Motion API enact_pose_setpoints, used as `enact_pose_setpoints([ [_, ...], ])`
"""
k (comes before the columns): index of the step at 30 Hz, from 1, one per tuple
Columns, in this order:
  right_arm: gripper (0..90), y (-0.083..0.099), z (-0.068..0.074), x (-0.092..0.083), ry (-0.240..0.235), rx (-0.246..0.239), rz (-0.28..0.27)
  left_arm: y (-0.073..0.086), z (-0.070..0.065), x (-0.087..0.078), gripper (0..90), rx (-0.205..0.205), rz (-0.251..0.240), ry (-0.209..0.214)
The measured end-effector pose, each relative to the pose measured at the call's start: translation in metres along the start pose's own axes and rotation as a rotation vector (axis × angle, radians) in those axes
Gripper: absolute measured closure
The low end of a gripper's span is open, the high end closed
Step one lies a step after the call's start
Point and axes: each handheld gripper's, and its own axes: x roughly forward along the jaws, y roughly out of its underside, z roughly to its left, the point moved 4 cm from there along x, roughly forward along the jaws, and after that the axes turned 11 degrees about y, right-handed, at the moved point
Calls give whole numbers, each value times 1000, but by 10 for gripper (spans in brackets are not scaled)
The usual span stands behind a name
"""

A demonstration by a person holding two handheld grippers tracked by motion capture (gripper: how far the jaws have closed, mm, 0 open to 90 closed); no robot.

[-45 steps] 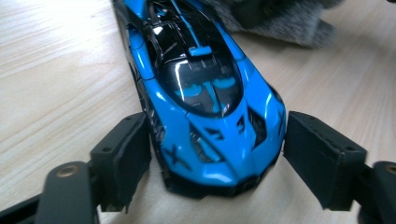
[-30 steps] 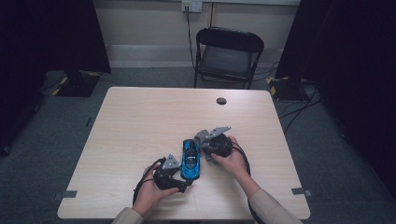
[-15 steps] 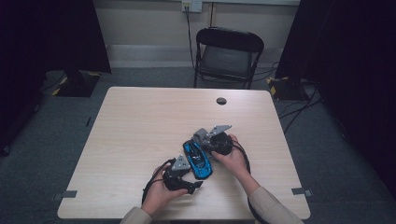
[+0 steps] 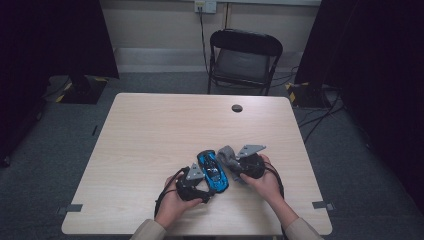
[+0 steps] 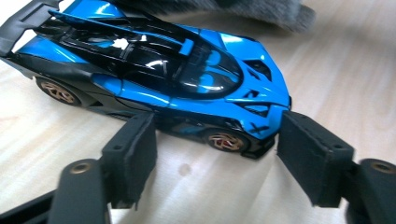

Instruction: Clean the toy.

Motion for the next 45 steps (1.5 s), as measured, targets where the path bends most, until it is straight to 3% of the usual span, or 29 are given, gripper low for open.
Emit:
enact_pose_setpoints([
  [3,718,3,-1,0,-4,22,-11,-2,5,2,262,-4,-1,-1],
  [9,718,0,4,-9,-19,0,-30,-6,10,3,256,-24,-12,4],
  [15,718,-6,9,-17,-28,-19,-42,-7,13,4,253,-18,-9,0],
  [19,718,-7,13,-26,-43,-31,-56,-5,10,1,266,-9,-21,27],
  [23,719,-6,17,-37,-72,-33,-74,-3,9,-2,266,3,-29,38],
  [28,720,-2,24,-51,-111,-41,-88,-2,12,-6,272,1,-43,21],
  [32,721,-3,29,-61,-175,-25,-113,0,13,-9,277,-8,-45,9],
  [36,721,2,47,-57,-239,-53,-86,2,19,-13,291,-34,-60,-15],
  [39,721,10,59,-48,-268,-85,-49,2,21,-13,292,-27,-45,-24],
  [42,722,18,64,-36,-269,-101,-5,1,21,-11,290,-21,-42,-22],
  [45,722,20,62,-29,-267,-87,6,0,21,-11,291,-22,-36,-25],
])
